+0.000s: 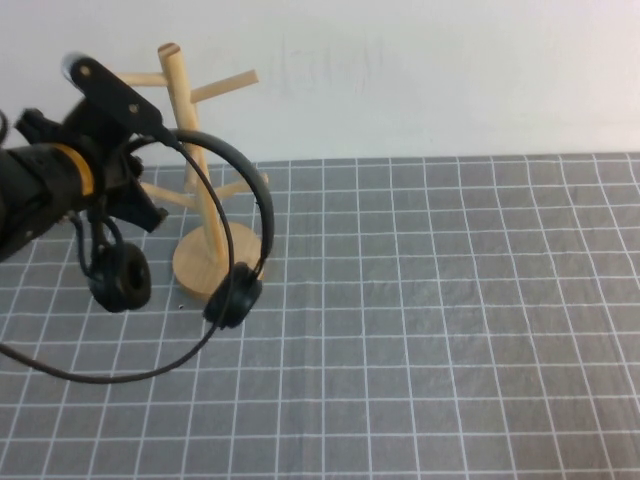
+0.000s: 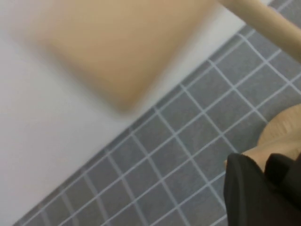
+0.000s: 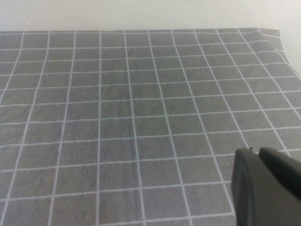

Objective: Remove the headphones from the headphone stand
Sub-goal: Pick up the headphones from the headphone stand, then place the headphones on the table

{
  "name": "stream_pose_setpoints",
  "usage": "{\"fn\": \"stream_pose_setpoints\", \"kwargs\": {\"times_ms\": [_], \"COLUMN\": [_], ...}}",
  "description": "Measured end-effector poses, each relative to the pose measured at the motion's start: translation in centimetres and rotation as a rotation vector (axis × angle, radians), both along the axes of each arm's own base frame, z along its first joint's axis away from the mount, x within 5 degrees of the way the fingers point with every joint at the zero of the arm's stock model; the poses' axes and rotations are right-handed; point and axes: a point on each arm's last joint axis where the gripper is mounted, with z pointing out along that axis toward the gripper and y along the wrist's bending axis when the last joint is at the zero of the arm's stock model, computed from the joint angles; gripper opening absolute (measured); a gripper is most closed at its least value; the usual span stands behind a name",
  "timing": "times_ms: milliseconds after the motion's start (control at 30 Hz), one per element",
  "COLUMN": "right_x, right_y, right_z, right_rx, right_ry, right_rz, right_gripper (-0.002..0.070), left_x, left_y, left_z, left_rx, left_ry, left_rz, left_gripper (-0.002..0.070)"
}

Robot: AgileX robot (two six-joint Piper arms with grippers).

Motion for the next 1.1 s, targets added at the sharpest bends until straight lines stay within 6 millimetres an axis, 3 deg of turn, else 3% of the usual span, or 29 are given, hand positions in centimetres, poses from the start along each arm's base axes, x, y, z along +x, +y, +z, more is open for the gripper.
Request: {"fn": "stream_pose_setpoints", "kwargs": {"times_ms": [233, 367, 567, 700, 900, 1100], "right_x": [0.0, 0.0, 0.0, 0.0, 0.0, 0.0], "right_y": [0.0, 0.0, 0.0, 0.0, 0.0, 0.0], "right_z": [0.0, 0.0, 0.0, 0.0, 0.0, 0.0], "right_rx": [0.0, 0.0, 0.0, 0.0, 0.0, 0.0], "right_ry": [0.0, 0.0, 0.0, 0.0, 0.0, 0.0], "right_rz": [0.0, 0.0, 0.0, 0.0, 0.0, 0.0], "right_gripper": [-0.0009, -0.0009, -0.0009, -0.0009, -0.0009, -0.0009], "left_x": [-4.5, -7.0, -8.8, -7.8, -5.8, -4.6], "left_y": [-0.3, -0.8, -2.1, -3.1, -4.4, -4.9], "left_z": [5.1, 5.3, 2.4, -0.3, -5.9, -10.5], "left_rx": [-0.003, -0.039, -0.117, -0.131, -0.104, -0.067], "left_ry": [-0.015, 0.129, 0.507, 0.632, 0.791, 0.872], "left_rz": [0.07, 0.138, 0.147, 0.159, 0.197, 0.215], "left_gripper": [0.0047, 0.0047, 0.0047, 0.0047, 0.0047, 0.0047]}}
